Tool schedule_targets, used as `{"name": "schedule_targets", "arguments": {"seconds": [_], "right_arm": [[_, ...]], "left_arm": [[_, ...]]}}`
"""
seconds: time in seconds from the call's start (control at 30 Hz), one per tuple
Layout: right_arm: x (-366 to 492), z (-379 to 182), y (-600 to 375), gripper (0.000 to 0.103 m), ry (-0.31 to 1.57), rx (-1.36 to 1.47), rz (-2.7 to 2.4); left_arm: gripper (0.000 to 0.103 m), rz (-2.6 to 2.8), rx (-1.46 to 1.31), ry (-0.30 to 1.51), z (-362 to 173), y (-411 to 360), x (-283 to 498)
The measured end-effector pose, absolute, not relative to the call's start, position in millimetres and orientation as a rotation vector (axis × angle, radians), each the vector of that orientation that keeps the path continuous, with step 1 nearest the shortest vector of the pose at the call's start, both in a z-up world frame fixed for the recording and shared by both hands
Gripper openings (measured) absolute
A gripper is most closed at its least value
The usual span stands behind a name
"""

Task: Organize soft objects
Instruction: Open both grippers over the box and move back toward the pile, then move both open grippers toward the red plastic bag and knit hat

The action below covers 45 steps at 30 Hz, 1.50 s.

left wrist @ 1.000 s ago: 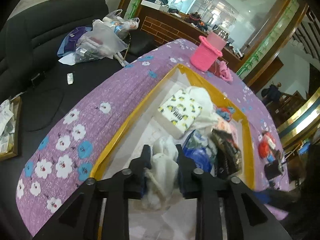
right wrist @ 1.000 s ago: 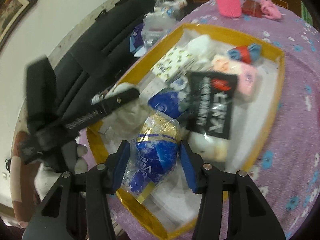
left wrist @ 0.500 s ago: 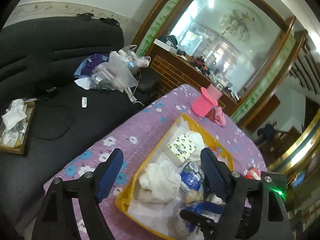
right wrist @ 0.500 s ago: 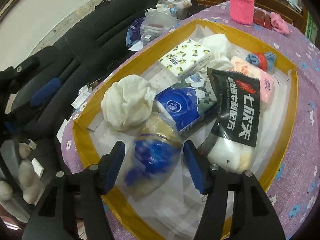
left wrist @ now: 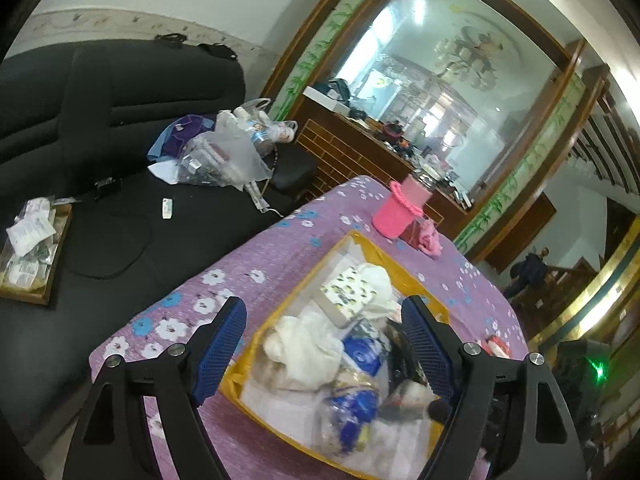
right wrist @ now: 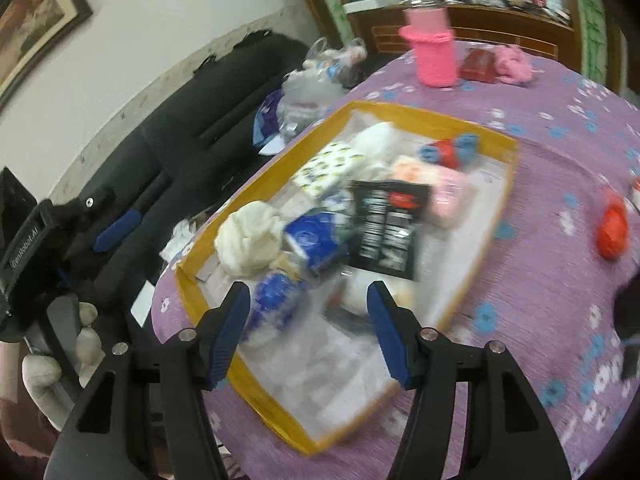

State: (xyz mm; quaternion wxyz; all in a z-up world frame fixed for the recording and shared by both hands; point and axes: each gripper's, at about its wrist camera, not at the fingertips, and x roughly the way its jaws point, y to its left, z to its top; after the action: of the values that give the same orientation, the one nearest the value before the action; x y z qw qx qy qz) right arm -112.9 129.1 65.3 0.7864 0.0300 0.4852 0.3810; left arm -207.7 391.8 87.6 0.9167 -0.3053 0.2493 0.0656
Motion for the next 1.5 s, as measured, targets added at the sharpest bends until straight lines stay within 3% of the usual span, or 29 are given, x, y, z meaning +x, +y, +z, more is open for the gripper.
{"name": "schedule_targets", "arguments": {"seconds": [0.43,0.8,1.27,1.5], "right_arm": [[-110,69,-52,0.060,0.977,0.258,0.552],[-113,68,-219,0.060,0.914,0.453,0.279],[-93,52,-248,0.060,0.923,0.514,0.279],[-90,43,-246,0.060,0.950,0.509,0.282]], "left_arm": [[0.081,0.024,-0.474,0.539,120,308,-214],[0.081,-0.186,-0.308,0.678,125,198,-188],[0.081,-0.288,-0.197,0.926,91,116,-120],[0.081,-0.254,-0.143,1.041,48,90,-87]]}}
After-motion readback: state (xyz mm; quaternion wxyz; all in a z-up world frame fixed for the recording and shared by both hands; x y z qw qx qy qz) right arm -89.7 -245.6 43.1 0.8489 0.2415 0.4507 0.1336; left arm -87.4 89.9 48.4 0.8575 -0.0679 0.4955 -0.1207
